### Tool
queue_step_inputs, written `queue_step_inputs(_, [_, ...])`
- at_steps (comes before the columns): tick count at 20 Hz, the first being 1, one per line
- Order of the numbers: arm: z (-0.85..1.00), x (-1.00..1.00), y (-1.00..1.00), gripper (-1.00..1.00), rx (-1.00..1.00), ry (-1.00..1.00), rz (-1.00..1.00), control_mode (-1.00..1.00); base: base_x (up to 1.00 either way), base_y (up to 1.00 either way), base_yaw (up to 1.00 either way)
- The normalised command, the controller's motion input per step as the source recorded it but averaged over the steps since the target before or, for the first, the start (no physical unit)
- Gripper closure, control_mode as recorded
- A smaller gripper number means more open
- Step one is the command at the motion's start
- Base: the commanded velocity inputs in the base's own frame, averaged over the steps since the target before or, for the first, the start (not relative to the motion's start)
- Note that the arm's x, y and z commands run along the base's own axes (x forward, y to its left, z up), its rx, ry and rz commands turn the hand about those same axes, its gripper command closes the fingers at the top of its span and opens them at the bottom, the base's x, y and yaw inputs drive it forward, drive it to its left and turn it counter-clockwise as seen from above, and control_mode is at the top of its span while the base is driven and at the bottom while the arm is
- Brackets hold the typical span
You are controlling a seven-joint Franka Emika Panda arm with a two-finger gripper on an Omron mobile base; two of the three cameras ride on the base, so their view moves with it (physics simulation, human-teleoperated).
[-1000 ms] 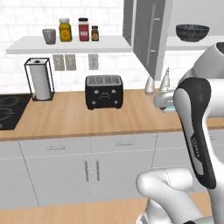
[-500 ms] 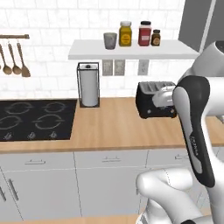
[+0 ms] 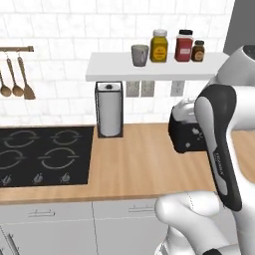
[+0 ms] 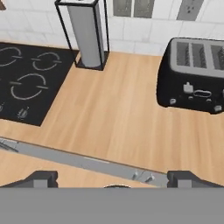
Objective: Gather all objects into one cabinet and sort the glasses and bowls to opposite sides.
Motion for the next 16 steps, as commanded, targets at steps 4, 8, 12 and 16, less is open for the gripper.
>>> queue_step_inputs(4, [0.00, 0.00, 0.00, -1.00, 0.00, 0.00, 0.00, 1.00, 0.56, 0.31, -0.15])
queue_step_inputs(8, [0.00, 0.00, 0.01, -1.00, 0.00, 0.00, 0.00, -1.00, 0.03, 0.13, -0.03])
queue_step_inputs(12, [0.01, 0.19, 0.16, -1.00, 0.02, -0.05, 0.03, -1.00, 0.00, 0.00, 0.00])
queue_step_inputs(16, [0.35, 0.22, 0.29, -1.00, 0.01, -0.13, 0.05, -1.00, 0.00, 0.00, 0.00])
